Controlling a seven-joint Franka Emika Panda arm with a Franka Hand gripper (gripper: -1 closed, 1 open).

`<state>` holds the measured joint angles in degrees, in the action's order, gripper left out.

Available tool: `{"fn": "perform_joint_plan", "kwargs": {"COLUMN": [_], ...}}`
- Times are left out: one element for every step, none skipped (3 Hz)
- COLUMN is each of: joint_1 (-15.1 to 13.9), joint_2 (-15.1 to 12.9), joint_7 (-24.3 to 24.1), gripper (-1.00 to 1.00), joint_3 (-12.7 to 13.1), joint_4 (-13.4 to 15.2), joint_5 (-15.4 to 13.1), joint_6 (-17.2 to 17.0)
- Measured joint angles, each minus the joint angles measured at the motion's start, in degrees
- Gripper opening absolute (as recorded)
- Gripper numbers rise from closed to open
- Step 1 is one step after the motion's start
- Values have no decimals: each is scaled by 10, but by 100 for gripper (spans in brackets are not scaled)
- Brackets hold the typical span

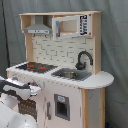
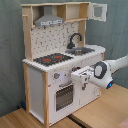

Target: Play with the kitchen

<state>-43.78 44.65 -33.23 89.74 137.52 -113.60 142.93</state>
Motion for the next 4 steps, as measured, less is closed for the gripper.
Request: {"fn": "perform_joint_plan", "kwargs": {"joint_1": [-1,39,87,119], "joint_2": [-1,-1,0,0], "joint_7": [-62,-79,-63,-28], "gripper": [100,100,100,100], "joint_3": [0,2,-16,-36], "joint_4": [0,15,37,51], "joint_5": [5,37,51,75], "joint_6": [5,24,21,16]}}
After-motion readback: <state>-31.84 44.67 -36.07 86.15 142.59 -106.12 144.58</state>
